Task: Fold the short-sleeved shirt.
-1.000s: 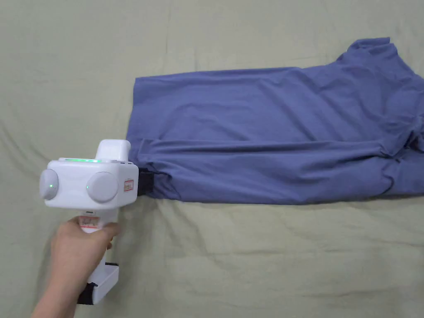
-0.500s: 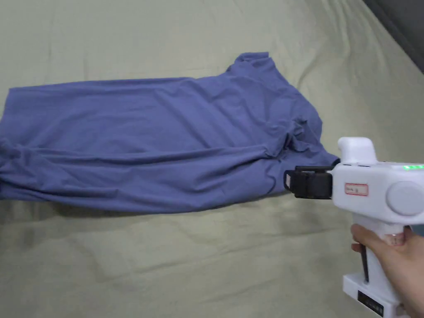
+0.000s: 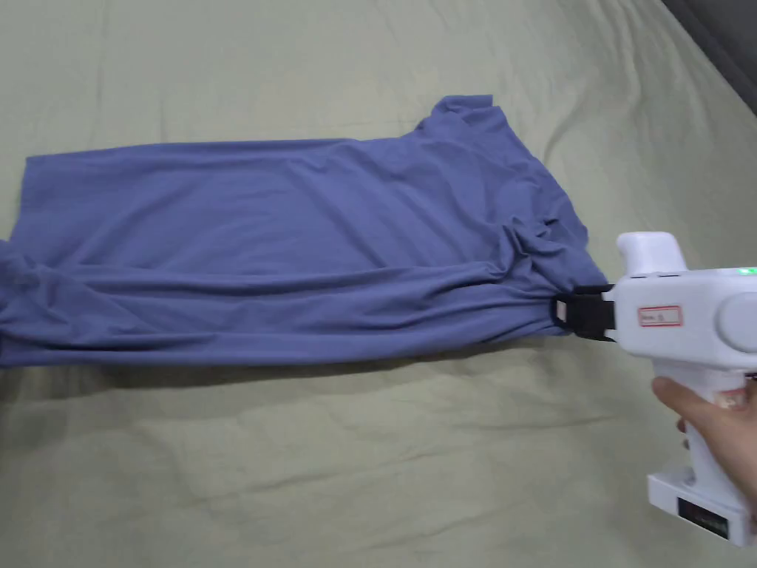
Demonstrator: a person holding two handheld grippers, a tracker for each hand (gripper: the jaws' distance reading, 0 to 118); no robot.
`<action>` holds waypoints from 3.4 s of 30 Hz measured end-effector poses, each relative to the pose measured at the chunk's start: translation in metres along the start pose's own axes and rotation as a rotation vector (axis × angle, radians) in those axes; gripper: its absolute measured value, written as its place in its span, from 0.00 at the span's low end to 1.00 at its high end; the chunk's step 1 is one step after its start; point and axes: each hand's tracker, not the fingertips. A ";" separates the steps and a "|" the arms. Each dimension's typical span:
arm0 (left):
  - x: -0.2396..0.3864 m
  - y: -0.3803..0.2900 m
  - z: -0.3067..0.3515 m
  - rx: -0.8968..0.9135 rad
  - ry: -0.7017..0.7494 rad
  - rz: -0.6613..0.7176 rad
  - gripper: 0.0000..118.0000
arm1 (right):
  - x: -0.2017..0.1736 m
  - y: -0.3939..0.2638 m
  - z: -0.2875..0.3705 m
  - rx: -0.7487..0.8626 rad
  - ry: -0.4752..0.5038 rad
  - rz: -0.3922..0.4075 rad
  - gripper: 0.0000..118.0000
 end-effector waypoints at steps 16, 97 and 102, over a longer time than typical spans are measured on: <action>-0.001 -0.078 0.003 -0.190 0.119 -0.095 0.10 | -0.006 -0.073 0.027 -0.088 0.013 -0.019 0.21; 0.050 0.120 0.001 0.108 -0.003 -0.115 0.02 | 0.019 0.178 -0.043 0.080 -0.053 -0.010 0.02; 0.037 0.067 0.042 0.095 0.010 -0.104 0.02 | 0.003 0.093 0.050 0.199 0.019 -0.017 0.02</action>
